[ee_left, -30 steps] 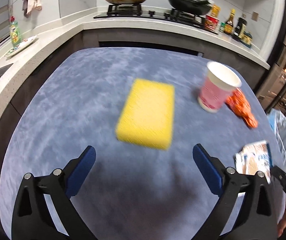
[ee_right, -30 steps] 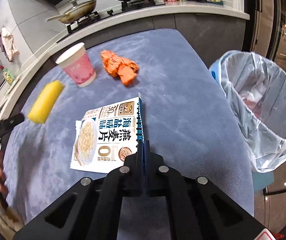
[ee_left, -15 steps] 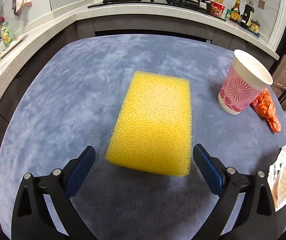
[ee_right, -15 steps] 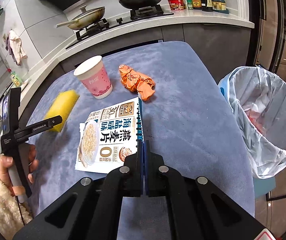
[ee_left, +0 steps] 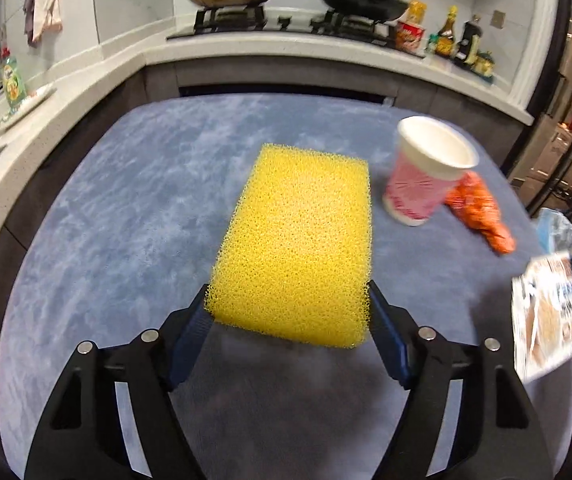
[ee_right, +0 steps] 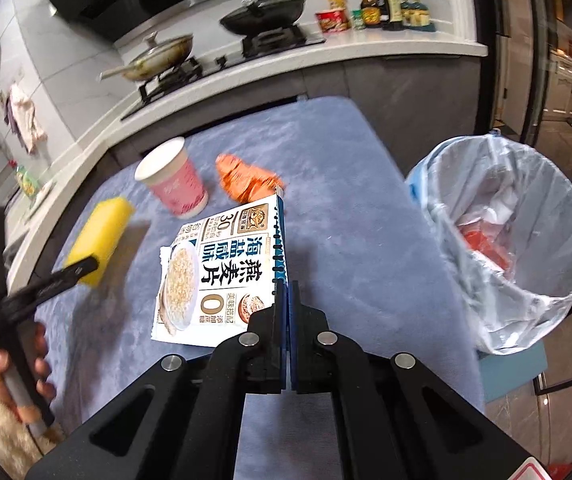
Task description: Collect trash
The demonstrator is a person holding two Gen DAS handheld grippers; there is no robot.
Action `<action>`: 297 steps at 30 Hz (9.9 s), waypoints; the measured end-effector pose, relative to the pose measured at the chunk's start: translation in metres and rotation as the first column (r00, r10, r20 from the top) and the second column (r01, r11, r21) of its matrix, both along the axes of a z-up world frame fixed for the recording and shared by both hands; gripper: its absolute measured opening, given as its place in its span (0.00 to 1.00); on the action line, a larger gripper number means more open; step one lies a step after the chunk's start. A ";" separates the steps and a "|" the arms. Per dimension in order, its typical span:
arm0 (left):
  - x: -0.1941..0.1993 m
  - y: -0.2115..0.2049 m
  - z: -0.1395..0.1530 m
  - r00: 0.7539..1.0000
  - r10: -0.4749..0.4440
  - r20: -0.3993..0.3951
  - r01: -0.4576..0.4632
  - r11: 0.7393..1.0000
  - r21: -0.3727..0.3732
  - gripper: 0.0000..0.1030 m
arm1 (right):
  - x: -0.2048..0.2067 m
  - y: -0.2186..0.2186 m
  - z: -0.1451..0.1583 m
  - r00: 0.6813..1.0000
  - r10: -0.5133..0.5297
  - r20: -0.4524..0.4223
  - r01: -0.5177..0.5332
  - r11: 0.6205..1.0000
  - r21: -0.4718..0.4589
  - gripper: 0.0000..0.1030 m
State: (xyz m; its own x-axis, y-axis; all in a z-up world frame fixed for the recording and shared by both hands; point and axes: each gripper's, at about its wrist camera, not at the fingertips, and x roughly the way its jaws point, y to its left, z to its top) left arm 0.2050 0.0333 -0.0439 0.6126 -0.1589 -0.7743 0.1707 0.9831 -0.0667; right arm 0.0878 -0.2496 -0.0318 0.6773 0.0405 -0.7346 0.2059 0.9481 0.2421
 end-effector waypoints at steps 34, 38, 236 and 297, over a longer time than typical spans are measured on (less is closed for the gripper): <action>-0.073 -0.345 0.033 0.807 -0.590 0.007 0.589 0.806 -0.060 0.68 | -0.062 -0.239 0.018 0.876 -0.482 0.009 0.475 0.860 -0.187 0.01; -0.067 -0.378 0.020 0.799 -0.601 -0.013 0.600 0.798 -0.049 0.67 | -0.052 -0.254 0.002 0.874 -0.486 -0.026 0.473 0.862 -0.183 0.01; -0.038 -0.411 0.011 0.808 -0.589 0.001 0.589 0.807 0.036 0.62 | -0.032 -0.231 0.002 0.921 -0.390 0.017 0.390 0.917 -0.085 0.44; -0.150 -0.283 0.022 0.933 -0.359 -0.009 0.357 0.927 0.112 0.85 | -0.131 -0.125 0.028 0.944 -0.327 -0.031 0.314 0.926 -0.211 0.83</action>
